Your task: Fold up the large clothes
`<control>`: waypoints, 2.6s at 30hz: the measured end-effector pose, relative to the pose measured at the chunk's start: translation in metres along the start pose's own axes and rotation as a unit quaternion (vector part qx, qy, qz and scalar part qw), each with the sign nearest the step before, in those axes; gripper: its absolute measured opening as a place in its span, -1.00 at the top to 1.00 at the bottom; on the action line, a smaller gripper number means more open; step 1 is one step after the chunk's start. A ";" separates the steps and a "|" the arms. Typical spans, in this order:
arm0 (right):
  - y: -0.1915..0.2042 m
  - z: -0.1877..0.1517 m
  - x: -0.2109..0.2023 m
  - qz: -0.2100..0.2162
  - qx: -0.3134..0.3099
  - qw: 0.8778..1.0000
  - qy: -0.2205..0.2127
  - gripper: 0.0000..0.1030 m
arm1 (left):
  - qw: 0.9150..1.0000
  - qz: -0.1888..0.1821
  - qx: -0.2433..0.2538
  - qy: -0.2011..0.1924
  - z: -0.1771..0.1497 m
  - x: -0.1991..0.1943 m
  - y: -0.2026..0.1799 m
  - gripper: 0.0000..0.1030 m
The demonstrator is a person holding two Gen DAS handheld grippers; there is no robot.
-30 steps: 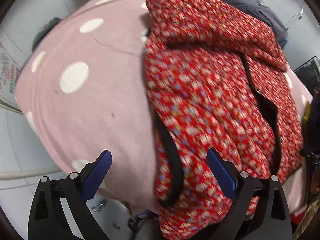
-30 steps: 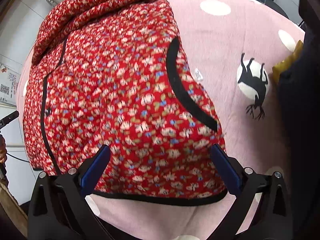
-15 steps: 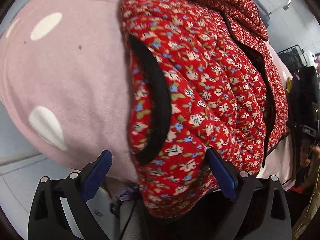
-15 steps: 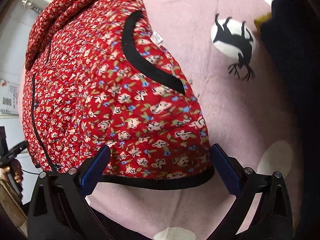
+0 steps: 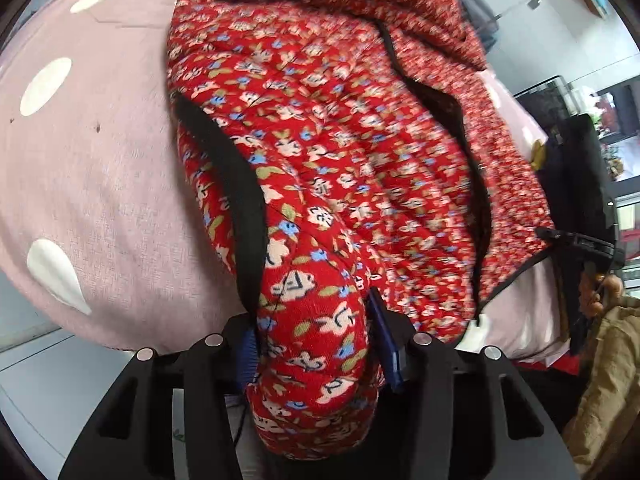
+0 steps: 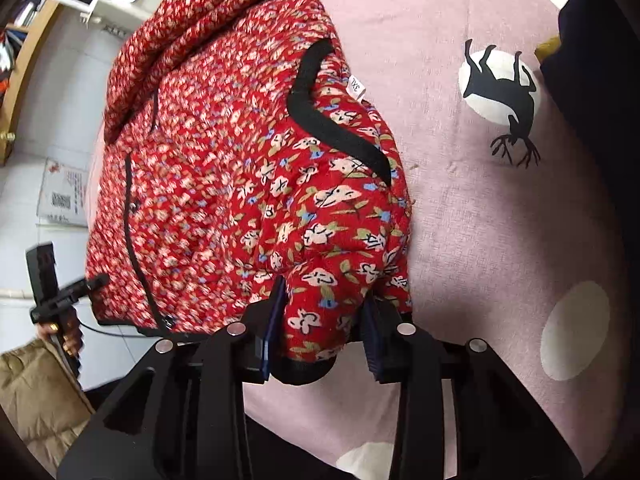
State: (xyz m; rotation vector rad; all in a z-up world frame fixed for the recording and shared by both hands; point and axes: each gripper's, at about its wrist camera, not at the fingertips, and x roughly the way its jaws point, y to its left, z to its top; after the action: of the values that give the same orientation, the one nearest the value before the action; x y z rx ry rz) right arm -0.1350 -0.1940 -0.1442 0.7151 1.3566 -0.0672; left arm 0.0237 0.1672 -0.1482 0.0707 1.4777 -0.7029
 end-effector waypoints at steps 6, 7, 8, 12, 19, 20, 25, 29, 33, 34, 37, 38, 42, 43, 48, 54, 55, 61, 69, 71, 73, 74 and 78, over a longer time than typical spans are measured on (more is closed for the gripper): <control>-0.016 0.012 0.019 0.039 0.031 0.999 0.011 -0.43 | 0.999 0.007 -0.032 -0.010 -0.006 0.020 0.020 -0.77; -0.016 0.013 0.020 0.037 0.032 0.999 0.011 -0.46 | 1.000 0.017 -0.019 -0.013 -0.010 0.020 0.016 -0.83; -0.011 0.016 0.017 0.033 0.030 0.999 0.012 -0.49 | 0.999 0.030 -0.004 -0.010 -0.012 0.024 0.010 -0.89; 0.020 0.016 0.029 -0.036 -0.009 0.999 0.018 -0.18 | 0.998 0.061 0.029 0.006 -0.012 0.030 -0.010 -0.79; 0.038 0.001 -0.010 0.001 -0.020 1.000 -0.005 0.67 | 0.997 0.041 0.056 0.019 -0.009 -0.009 -0.017 0.20; 0.041 -0.003 -0.020 0.010 -0.021 1.000 -0.010 0.68 | 0.997 0.031 0.069 0.019 -0.010 -0.019 -0.019 0.29; 0.043 -0.019 -0.052 0.042 -0.015 0.999 -0.013 0.72 | 0.995 0.002 0.097 0.030 -0.023 -0.056 -0.013 0.44; 0.034 -0.041 -0.060 0.051 -0.001 0.999 0.001 0.73 | 0.996 -0.039 0.070 0.047 -0.047 -0.074 0.011 0.45; 0.016 -0.060 -0.062 0.067 0.044 0.997 0.016 0.74 | 0.993 -0.041 0.077 0.084 -0.060 -0.068 0.014 0.45; 0.016 -0.059 -0.061 0.067 0.048 0.996 0.015 0.74 | 0.993 -0.042 0.069 0.088 -0.060 -0.067 0.017 0.45; 0.027 -0.036 -0.059 0.064 0.044 0.997 0.003 0.74 | 0.995 -0.050 0.043 0.080 -0.028 -0.072 0.027 0.45; 0.031 -0.025 -0.063 0.059 0.033 0.998 -0.004 0.74 | 0.995 -0.055 0.037 0.073 -0.020 -0.080 0.028 0.45; 0.047 0.025 -0.085 0.070 -0.003 0.997 -0.043 0.74 | 0.996 -0.083 0.024 0.014 0.043 -0.116 0.032 0.45; 0.051 0.040 -0.092 0.079 -0.008 0.995 -0.057 0.74 | 0.996 -0.086 0.022 -0.010 0.061 -0.130 0.031 0.45; 0.089 0.141 -0.126 0.106 -0.030 0.983 -0.147 0.74 | 0.989 -0.096 -0.013 -0.109 0.153 -0.183 0.044 0.46; 0.113 0.260 -0.128 0.132 0.015 0.973 -0.190 0.74 | 0.985 -0.060 -0.043 -0.158 0.271 -0.178 0.037 0.46; 0.112 0.283 -0.123 0.141 0.034 0.971 -0.188 0.74 | 0.984 -0.055 -0.054 -0.159 0.287 -0.179 0.042 0.46; 0.071 0.331 -0.079 0.192 0.206 0.952 -0.120 0.57 | 0.970 -0.108 -0.206 -0.074 0.323 -0.125 0.086 0.26; 0.051 0.332 -0.135 0.214 0.167 0.940 -0.208 -0.57 | 0.938 -0.218 -0.268 -0.041 0.296 -0.141 0.115 0.02; 0.055 0.327 -0.144 0.174 0.133 0.955 -0.202 -0.57 | 0.937 -0.221 -0.269 -0.034 0.293 -0.140 0.115 0.02; 0.065 0.320 -0.145 0.137 0.094 0.967 -0.195 -0.57 | 0.934 -0.226 -0.276 -0.036 0.291 -0.138 0.116 0.00; 0.073 0.313 -0.143 0.109 0.061 0.974 -0.189 -0.57 | 0.931 -0.227 -0.282 -0.034 0.290 -0.135 0.116 0.00; 0.098 0.285 -0.127 0.044 -0.030 0.984 -0.169 -0.57 | 0.918 -0.266 -0.295 -0.022 0.291 -0.144 0.111 -0.12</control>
State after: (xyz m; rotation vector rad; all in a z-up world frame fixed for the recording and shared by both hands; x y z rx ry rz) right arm 0.1234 -0.3046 0.0234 0.6776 0.9974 -0.0741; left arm 0.3415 0.1790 -0.0186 -0.8323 1.6232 -0.6482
